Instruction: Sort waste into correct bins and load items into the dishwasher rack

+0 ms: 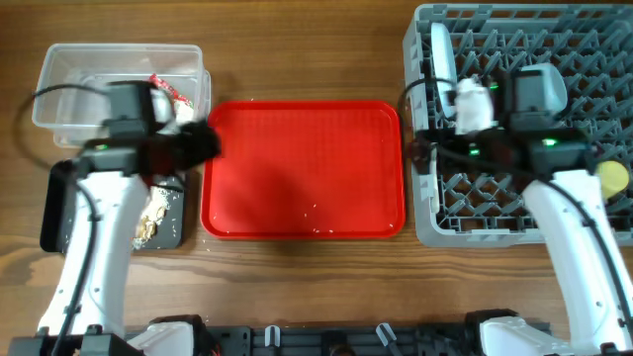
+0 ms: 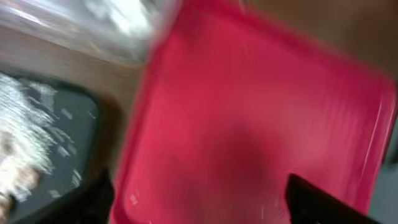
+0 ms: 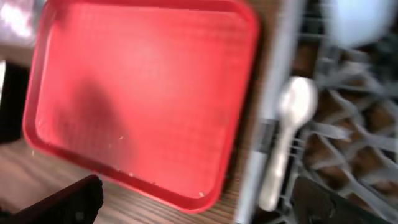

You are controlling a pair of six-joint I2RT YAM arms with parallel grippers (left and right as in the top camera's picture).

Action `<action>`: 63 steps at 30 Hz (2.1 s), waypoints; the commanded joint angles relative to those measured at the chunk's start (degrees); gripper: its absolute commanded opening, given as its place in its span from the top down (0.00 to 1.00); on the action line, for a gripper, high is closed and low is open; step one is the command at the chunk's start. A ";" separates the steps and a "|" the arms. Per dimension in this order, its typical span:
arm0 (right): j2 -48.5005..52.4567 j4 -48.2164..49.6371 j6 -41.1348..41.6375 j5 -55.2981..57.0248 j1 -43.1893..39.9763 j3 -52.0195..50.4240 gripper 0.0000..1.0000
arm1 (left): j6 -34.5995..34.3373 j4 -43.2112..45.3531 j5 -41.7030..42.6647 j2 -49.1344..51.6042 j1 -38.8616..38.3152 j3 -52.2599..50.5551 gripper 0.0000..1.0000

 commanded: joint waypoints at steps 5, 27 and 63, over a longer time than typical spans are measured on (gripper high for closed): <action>0.11 -2.99 3.02 3.87 1.29 0.50 0.00 | 3.50 -16.02 -3.87 1.11 -1.55 -0.04 0.00; -50.23 7.45 5.44 11.41 0.22 -21.27 0.00 | 0.04 -4.26 -4.94 -61.42 -2.51 -17.81 0.00; -76.65 41.86 3.32 12.98 -4.04 -53.90 0.00 | 0.04 -15.06 -4.94 -62.23 -2.51 -17.81 0.00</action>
